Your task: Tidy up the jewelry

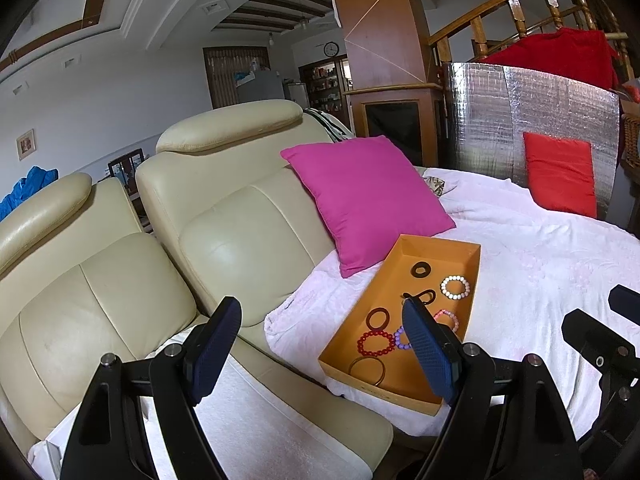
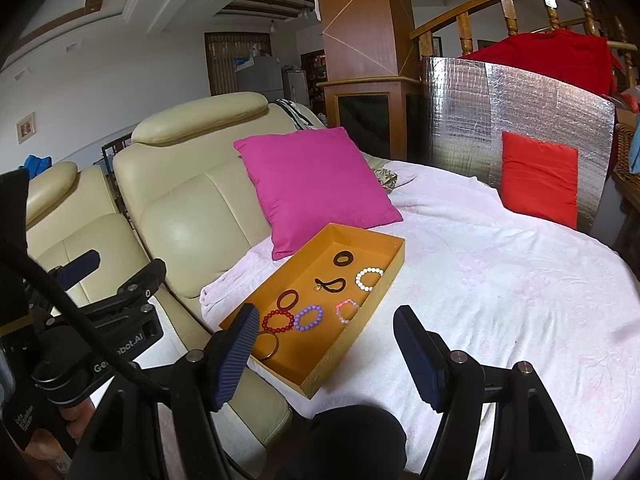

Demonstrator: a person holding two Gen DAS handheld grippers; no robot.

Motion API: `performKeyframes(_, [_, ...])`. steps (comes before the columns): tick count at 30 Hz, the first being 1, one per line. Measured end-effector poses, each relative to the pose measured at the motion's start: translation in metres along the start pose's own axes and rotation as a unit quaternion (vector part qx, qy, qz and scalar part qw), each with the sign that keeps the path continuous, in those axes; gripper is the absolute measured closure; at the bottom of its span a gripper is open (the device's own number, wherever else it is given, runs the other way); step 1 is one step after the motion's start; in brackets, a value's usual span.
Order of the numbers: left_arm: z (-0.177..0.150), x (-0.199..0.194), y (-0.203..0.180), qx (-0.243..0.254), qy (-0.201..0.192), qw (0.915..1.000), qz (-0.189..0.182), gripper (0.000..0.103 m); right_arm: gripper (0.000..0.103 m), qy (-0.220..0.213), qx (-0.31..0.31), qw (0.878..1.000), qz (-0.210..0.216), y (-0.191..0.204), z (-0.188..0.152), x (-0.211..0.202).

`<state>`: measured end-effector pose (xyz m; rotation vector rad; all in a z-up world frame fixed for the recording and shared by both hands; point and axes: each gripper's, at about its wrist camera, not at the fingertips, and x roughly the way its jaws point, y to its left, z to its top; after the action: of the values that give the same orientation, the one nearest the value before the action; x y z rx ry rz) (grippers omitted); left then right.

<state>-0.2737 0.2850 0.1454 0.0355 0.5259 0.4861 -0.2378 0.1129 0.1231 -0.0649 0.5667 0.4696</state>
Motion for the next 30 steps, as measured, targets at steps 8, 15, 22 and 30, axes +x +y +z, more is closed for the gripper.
performKeyframes(8, [0.000, 0.003, 0.003, -0.002, 0.002, 1.0000, 0.000, 0.020, 0.030, 0.001, -0.003, 1.000, -0.005, 0.004, 0.001, 0.004])
performKeyframes(15, [-0.001, 0.004, 0.004, -0.003, 0.004, 1.0000, 0.000, 0.020, 0.030, 0.004, 0.002, 1.000, -0.006, 0.002, 0.001, 0.007])
performKeyframes(22, [-0.002, 0.005, 0.006, -0.004, 0.005, 1.0000, 0.000, 0.020, 0.030, 0.004, 0.002, 1.000, -0.007, 0.003, 0.001, 0.007])
performKeyframes(30, [-0.006, 0.010, 0.011, -0.003, 0.008, 1.0000, 0.002, 0.020, 0.030, 0.005, 0.000, 1.000, -0.006, 0.004, 0.001, 0.009])
